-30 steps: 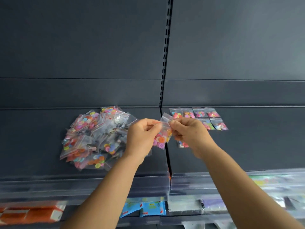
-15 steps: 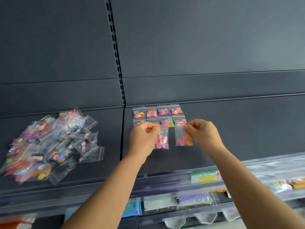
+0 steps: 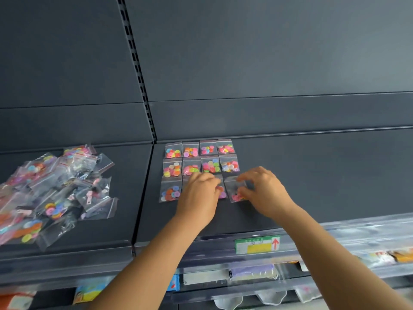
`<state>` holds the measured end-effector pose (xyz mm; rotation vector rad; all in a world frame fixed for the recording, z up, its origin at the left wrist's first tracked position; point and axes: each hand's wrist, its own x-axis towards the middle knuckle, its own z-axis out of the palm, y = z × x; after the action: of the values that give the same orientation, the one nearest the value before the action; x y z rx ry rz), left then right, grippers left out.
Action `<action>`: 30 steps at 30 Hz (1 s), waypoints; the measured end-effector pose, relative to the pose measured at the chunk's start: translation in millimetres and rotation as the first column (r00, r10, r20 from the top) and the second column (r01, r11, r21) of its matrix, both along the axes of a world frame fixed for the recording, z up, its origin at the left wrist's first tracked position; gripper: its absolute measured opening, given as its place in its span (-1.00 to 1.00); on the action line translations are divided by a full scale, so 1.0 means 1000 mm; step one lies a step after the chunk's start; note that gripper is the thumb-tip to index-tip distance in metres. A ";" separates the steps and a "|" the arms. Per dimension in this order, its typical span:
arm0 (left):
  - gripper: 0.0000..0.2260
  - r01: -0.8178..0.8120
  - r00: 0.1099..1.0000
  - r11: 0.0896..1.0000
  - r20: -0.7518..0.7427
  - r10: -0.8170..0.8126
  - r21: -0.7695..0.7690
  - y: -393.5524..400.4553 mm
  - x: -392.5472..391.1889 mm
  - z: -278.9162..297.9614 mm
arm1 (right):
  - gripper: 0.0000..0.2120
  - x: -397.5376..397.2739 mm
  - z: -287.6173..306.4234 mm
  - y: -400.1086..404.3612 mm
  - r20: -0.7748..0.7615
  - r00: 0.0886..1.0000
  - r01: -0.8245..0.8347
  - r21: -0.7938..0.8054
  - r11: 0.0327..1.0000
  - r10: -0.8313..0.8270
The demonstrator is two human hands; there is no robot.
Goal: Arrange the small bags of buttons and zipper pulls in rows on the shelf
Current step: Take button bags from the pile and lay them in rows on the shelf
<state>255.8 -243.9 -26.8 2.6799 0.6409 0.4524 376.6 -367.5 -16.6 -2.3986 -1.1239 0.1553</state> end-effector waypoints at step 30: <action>-0.59 0.002 1.000 0.987 -0.019 0.001 0.159 0.033 -0.055 0.018 | -0.61 -0.058 0.023 0.048 0.144 0.983 -0.111 -0.034 0.993 0.115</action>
<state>200.4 -210.8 -8.5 2.8375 0.6348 0.4973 318.1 -320.0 6.2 -2.4009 -1.3332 0.0322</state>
